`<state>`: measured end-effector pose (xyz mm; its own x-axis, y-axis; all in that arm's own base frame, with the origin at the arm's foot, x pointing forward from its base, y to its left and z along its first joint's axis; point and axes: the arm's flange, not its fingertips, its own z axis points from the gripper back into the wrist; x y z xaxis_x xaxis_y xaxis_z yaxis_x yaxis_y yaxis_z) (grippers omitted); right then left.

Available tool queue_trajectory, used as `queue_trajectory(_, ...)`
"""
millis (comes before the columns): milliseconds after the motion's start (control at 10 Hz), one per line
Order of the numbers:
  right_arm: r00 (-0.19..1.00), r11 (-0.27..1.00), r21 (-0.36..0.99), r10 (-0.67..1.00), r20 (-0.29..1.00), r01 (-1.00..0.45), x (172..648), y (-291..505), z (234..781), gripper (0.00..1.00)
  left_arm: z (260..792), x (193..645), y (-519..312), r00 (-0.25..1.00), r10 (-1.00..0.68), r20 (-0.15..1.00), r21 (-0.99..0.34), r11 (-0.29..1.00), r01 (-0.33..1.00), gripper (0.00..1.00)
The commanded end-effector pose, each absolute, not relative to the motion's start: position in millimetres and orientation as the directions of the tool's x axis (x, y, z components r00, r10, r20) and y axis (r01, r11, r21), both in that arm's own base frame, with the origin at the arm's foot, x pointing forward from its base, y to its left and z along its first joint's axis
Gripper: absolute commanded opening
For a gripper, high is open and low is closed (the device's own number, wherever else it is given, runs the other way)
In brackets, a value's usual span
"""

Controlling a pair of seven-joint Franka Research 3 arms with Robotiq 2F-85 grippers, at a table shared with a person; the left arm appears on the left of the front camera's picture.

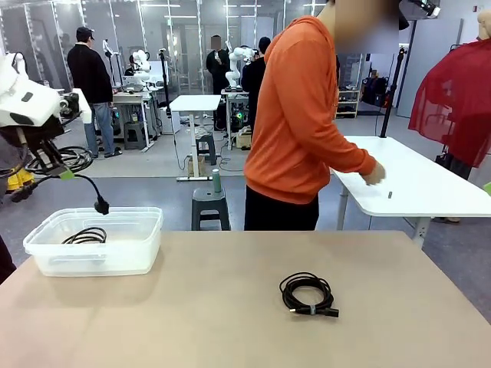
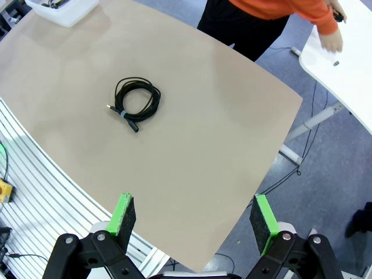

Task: Organize and store the cables.
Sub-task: Place the Power Cable into the Organizing box.

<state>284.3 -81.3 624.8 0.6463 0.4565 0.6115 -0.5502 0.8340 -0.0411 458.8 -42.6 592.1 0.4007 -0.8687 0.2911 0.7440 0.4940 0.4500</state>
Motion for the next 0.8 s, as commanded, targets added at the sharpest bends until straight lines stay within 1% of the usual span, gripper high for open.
queue_trajectory(0, 0.645, 0.833, -0.043, 0.459, 0.611, -0.552, 283.2, -82.2, 624.2, 1.0, 585.2, 499.5, -24.2, 0.378, -0.892, 0.249, 0.445, 0.452, 0.773, 0.12)
queue_trajectory(200, 0.645, 0.833, -0.043, 0.459, 0.611, -0.552, 283.2, -82.2, 624.2, 1.0, 555.9, 532.8, -4.2, 0.341, -0.917, 0.206, 0.406, 0.397, 0.823, 0.12)
queue_trajectory(300, 0.645, 0.833, -0.043, 0.459, 0.611, -0.552, 283.2, -82.2, 624.2, 1.0, 540.0, 543.1, 0.0, 0.353, -0.912, 0.21, 0.39, 0.409, 0.825, 0.12)
queue_trajectory(400, 0.645, 0.833, -0.043, 0.459, 0.611, -0.552, 283.2, -82.2, 624.2, 1.0, 525.3, 551.3, -2.1, 0.336, -0.911, 0.238, 0.365, 0.405, 0.838, 0.12)
queue_trajectory(500, 0.645, 0.833, -0.043, 0.459, 0.611, -0.552, 283.2, -82.2, 624.2, 1.0, 510.2, 557.6, -3.3, 0.342, -0.915, 0.216, 0.358, 0.4, 0.844, 0.12)
queue_trajectory(600, 0.645, 0.833, -0.043, 0.459, 0.611, -0.552, 283.2, -82.2, 624.2, 1.0, 487.6, 570.5, -3.2, 0.356, -0.92, 0.163, 0.349, 0.391, 0.852, 0.12)
queue_trajectory(700, 0.645, 0.833, -0.043, 0.459, 0.611, -0.552, 283.2, -82.2, 624.2, 1.0, 474.5, 575.4, -4.2, 0.367, -0.915, 0.17, 0.304, 0.402, 0.863, 0.12)
